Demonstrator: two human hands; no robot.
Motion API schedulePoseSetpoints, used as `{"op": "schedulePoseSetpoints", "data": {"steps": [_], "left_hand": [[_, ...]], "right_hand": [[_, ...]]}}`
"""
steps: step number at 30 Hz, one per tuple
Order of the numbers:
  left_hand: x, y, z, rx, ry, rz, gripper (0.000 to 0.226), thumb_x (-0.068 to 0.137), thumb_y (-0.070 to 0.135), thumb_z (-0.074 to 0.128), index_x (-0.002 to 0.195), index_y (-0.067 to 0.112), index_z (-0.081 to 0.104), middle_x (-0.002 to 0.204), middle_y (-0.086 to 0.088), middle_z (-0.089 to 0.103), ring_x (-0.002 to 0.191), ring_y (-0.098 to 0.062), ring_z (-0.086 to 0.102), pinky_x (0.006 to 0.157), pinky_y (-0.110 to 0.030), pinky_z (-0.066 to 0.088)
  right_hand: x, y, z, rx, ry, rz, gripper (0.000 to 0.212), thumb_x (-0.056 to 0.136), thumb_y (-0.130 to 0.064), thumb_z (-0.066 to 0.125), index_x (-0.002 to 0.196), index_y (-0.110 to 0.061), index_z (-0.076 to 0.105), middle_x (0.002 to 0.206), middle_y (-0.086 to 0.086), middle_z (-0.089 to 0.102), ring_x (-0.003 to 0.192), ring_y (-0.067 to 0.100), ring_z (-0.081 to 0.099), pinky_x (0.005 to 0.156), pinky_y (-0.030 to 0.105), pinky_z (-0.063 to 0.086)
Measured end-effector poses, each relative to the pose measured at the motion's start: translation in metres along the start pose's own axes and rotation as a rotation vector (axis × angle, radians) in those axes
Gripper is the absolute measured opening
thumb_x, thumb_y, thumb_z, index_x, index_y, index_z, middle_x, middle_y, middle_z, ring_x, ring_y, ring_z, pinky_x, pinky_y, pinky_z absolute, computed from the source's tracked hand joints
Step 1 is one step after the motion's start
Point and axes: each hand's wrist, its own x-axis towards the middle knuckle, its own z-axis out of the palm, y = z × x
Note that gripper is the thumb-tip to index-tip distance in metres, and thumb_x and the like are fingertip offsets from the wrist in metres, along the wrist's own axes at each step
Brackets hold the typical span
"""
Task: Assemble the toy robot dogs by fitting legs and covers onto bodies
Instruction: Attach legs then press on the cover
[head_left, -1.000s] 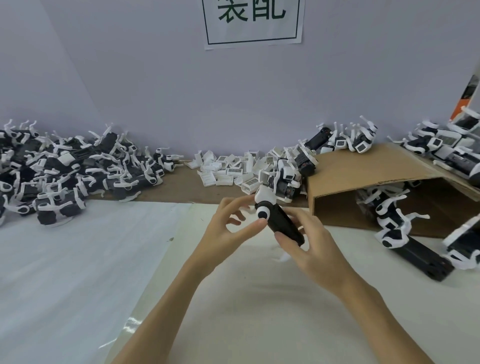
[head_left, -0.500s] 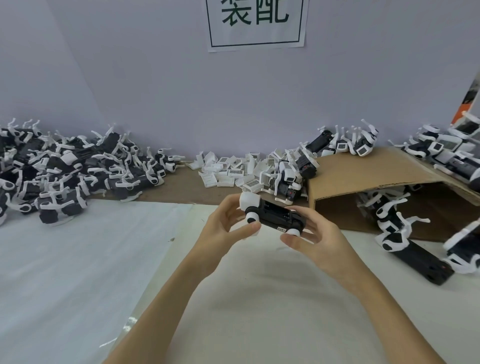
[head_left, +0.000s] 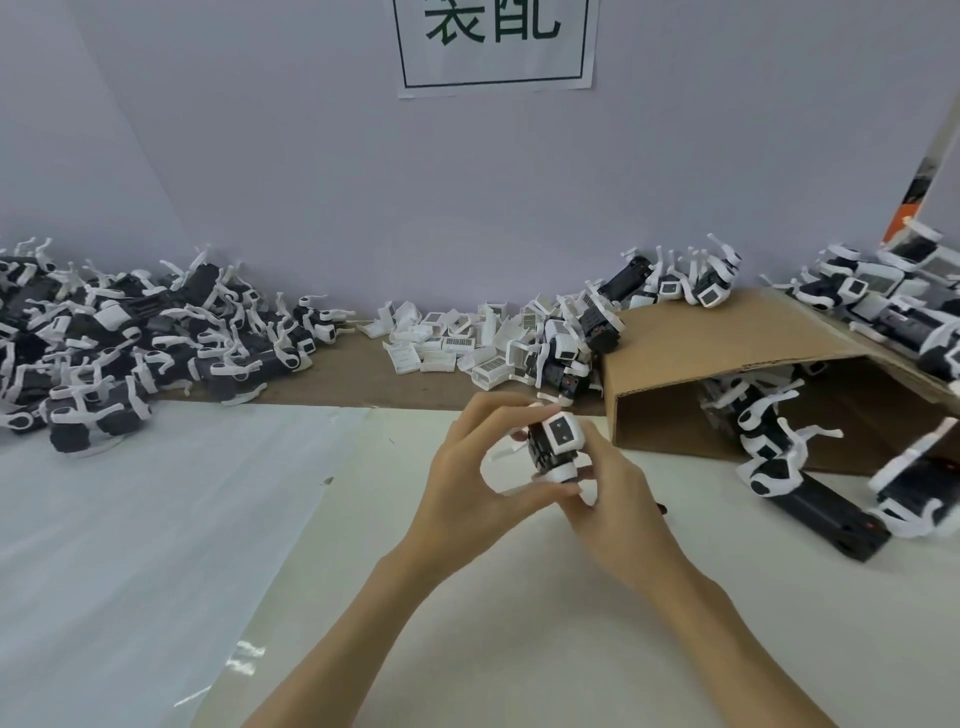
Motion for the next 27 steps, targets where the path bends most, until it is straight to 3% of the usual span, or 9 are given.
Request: {"op": "schedulePoseSetpoints", "data": {"steps": [4, 8, 11, 13, 16, 19, 22, 24, 27], "left_hand": [[0.001, 0.0, -0.006, -0.106, 0.038, -0.098, 0.035, 0.088, 0.034, 0.085, 0.121, 0.025, 0.075, 0.123, 0.005, 0.07, 0.12, -0.023, 0.066, 0.097, -0.032, 0.051], [0.007, -0.007, -0.014, -0.565, 0.142, -0.536, 0.045, 0.087, 0.052, 0.078, 0.117, 0.019, 0.077, 0.116, -0.007, 0.076, 0.107, -0.02, 0.071, 0.089, -0.031, 0.054], [0.007, -0.014, -0.02, -0.947, 0.056, -0.73, 0.065, 0.093, 0.057, 0.07, 0.132, 0.005, 0.07, 0.128, -0.013, 0.067, 0.124, -0.023, 0.06, 0.114, -0.039, 0.041], [0.006, -0.018, -0.02, -1.066, 0.048, -0.758, 0.045, 0.1, 0.048, 0.065, 0.12, 0.01, 0.078, 0.117, -0.008, 0.069, 0.12, -0.022, 0.06, 0.116, -0.037, 0.041], [0.008, -0.015, -0.015, -0.96, 0.118, -0.758, 0.033, 0.101, 0.04, 0.06, 0.121, 0.021, 0.078, 0.101, 0.0, 0.071, 0.098, -0.016, 0.064, 0.085, -0.026, 0.051], [0.006, -0.011, -0.012, -0.589, 0.259, -0.702, 0.048, 0.098, 0.063, 0.045, 0.125, 0.035, 0.075, 0.101, 0.003, 0.072, 0.09, -0.013, 0.065, 0.07, -0.03, 0.048], [0.001, -0.007, -0.009, -0.431, 0.281, -0.616, 0.067, 0.098, 0.073, 0.034, 0.101, 0.026, 0.082, 0.088, 0.006, 0.072, 0.077, -0.01, 0.069, 0.051, -0.032, 0.049], [0.0, -0.006, -0.009, -0.41, 0.347, -0.586, 0.074, 0.098, 0.073, 0.035, 0.079, 0.016, 0.078, 0.081, -0.002, 0.072, 0.074, -0.016, 0.068, 0.057, -0.034, 0.048], [0.002, -0.011, -0.017, -0.498, 0.45, -0.632, 0.081, 0.102, 0.071, 0.036, 0.065, 0.008, 0.072, 0.076, -0.013, 0.069, 0.077, -0.029, 0.062, 0.08, -0.044, 0.046]], "right_hand": [[-0.001, 0.001, -0.002, -0.038, 0.05, -0.041, 0.052, 0.089, -0.009, 0.079, 0.132, -0.031, 0.06, 0.124, -0.013, 0.062, 0.11, 0.014, 0.062, 0.08, 0.029, 0.054], [-0.001, -0.006, 0.001, -0.112, 0.131, -0.106, 0.054, 0.087, -0.024, 0.083, 0.137, -0.03, 0.062, 0.12, -0.006, 0.054, 0.106, 0.011, 0.058, 0.085, 0.014, 0.045], [-0.002, -0.015, 0.005, -0.069, 0.171, -0.114, 0.05, 0.086, -0.032, 0.082, 0.132, -0.035, 0.063, 0.124, -0.005, 0.051, 0.118, 0.014, 0.058, 0.095, 0.013, 0.045], [-0.002, -0.019, 0.006, 0.086, 0.11, -0.066, 0.047, 0.086, -0.032, 0.08, 0.128, -0.037, 0.06, 0.122, -0.013, 0.06, 0.118, 0.013, 0.062, 0.092, 0.01, 0.046], [-0.003, -0.02, 0.009, 0.15, 0.052, -0.029, 0.045, 0.086, -0.024, 0.083, 0.123, -0.035, 0.06, 0.112, -0.015, 0.069, 0.111, 0.01, 0.066, 0.087, 0.009, 0.048], [-0.003, -0.019, 0.009, 0.019, 0.093, -0.081, 0.051, 0.079, -0.021, 0.088, 0.122, -0.031, 0.063, 0.111, -0.015, 0.067, 0.107, 0.012, 0.065, 0.089, 0.018, 0.051], [-0.005, -0.021, 0.013, -0.17, 0.1, -0.182, 0.063, 0.075, -0.025, 0.091, 0.131, -0.028, 0.062, 0.11, -0.019, 0.059, 0.1, 0.01, 0.061, 0.088, 0.032, 0.055], [-0.007, -0.023, 0.018, -0.227, 0.111, -0.228, 0.07, 0.075, -0.032, 0.09, 0.137, -0.029, 0.058, 0.111, -0.019, 0.057, 0.099, 0.009, 0.059, 0.088, 0.035, 0.055], [-0.011, -0.028, 0.024, -0.116, -0.036, -0.126, 0.09, 0.074, -0.058, 0.085, 0.149, -0.043, 0.037, 0.126, -0.026, 0.051, 0.114, 0.008, 0.055, 0.098, 0.023, 0.047]]}}
